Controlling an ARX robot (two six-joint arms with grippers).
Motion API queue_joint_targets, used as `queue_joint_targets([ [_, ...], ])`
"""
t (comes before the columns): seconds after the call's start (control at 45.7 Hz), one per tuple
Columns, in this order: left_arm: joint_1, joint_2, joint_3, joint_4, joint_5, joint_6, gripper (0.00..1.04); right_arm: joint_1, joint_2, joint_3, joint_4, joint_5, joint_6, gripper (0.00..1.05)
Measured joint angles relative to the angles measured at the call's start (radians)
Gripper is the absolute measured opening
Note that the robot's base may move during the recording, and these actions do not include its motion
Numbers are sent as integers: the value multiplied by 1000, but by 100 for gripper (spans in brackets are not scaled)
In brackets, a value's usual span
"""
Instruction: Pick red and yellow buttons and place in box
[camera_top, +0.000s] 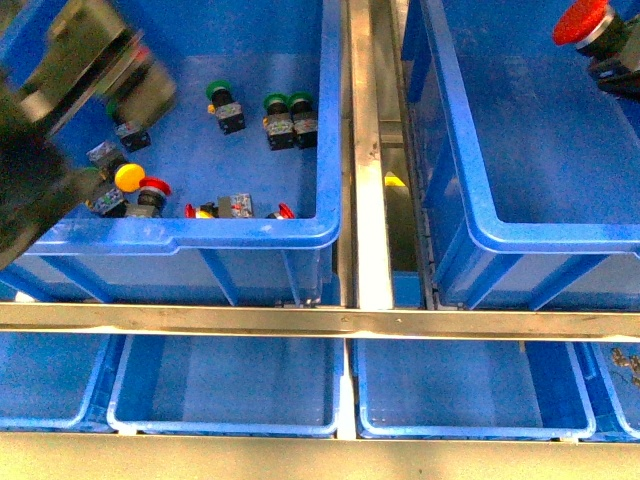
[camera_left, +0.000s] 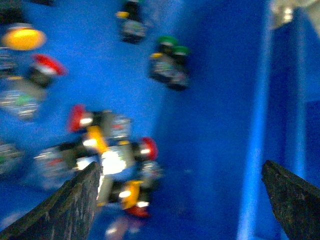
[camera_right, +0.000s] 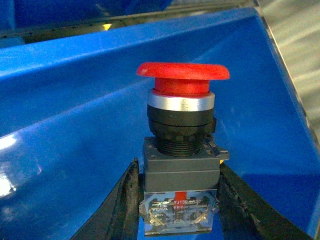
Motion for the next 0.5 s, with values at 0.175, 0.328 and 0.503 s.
queue_joint_targets([
  [0.175,209,-222,-300,-52,-47,97,97,-60,-54,-43,68,34,125,34],
  [0.328,291,-214,-462,202,-32,261,82,-69,-79,-87,119,75,241,34],
  [0.503,305,-161,-577,526,19,525,52,-42,-89,-109,134,94,324,34],
])
